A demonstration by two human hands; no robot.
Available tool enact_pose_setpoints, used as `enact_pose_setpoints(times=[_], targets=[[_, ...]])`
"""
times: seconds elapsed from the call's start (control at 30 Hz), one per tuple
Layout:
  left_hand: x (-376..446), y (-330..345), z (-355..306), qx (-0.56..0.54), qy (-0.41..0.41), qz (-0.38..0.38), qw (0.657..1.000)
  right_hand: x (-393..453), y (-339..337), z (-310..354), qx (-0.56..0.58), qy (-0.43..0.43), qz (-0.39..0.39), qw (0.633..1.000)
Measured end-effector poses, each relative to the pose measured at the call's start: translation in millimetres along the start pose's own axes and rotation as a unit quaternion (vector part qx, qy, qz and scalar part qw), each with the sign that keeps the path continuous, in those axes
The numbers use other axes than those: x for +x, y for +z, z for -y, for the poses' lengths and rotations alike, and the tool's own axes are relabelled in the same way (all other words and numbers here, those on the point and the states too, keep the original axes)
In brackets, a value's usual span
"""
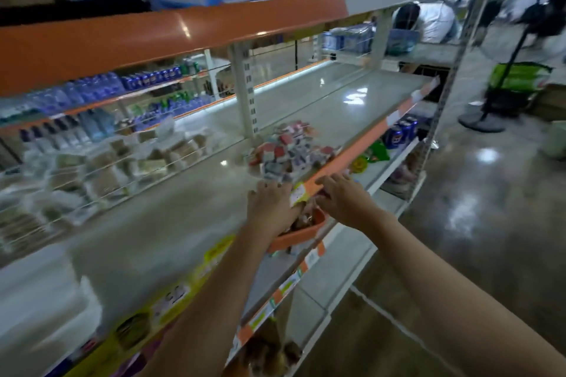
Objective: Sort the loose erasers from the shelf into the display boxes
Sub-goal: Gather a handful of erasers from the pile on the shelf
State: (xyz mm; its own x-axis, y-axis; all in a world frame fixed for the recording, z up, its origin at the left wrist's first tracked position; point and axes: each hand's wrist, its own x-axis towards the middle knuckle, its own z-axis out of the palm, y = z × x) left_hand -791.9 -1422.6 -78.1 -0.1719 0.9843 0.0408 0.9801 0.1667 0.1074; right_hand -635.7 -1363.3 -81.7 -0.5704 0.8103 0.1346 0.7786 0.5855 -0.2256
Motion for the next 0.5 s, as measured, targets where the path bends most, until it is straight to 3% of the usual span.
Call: enact_pose_setpoints(times=[0.33,0.5], targets=[[167.6,16.3,-17.9,-0.010,-0.005,-0.052,0.999,130.4,-10.3,-99.8,0.036,0.014,0.019,0.999],[224.2,18.3,-2.8,-0.012,-0.056,-0.072,0.996,197.0,-1.7,-130.6,0.041,-0.013,0.037,0.998]])
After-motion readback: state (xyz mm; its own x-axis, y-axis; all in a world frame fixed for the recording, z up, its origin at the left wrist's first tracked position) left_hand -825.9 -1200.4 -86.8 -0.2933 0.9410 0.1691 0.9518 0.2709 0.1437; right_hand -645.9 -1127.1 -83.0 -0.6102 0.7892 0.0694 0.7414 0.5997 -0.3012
